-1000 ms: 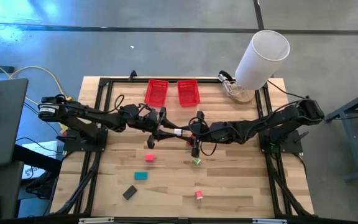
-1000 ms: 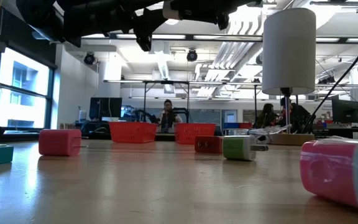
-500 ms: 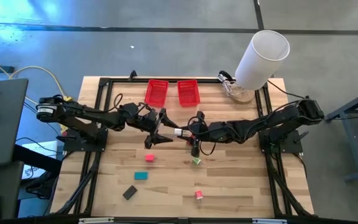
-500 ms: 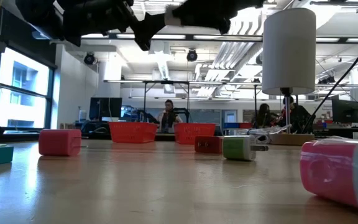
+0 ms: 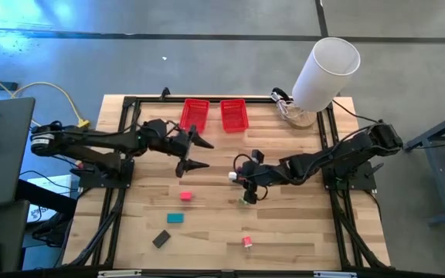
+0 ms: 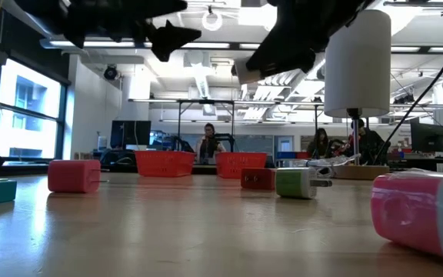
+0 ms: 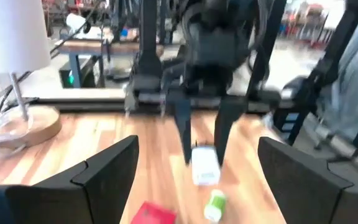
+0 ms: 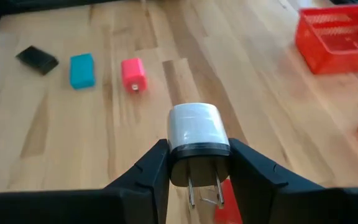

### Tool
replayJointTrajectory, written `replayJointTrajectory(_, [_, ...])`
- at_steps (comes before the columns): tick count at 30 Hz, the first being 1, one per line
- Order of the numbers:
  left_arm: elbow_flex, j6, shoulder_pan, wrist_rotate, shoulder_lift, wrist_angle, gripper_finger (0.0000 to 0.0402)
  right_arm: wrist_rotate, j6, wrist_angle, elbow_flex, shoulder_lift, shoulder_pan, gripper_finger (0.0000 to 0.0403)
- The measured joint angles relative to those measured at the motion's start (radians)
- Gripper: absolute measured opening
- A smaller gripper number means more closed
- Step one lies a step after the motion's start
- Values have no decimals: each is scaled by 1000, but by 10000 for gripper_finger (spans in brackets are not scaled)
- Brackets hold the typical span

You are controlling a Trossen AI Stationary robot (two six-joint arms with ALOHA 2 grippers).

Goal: Pick & Place Office items
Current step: Put the white charger adapter into the left red bin

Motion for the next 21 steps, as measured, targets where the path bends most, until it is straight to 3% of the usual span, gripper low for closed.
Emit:
replayJointTrajectory(8, [-2,234,-74,-238,0,-201,322,67,83,-19,0,0,-1,122])
replayJointTrajectory(18, [-2,528,-282,-756,16,-265,322,128,229,-9,0,-2,-26,122])
replayJointTrajectory(21, [-2,558,-333,-849,30,-261,322,147,227,47,0,-2,-28,122])
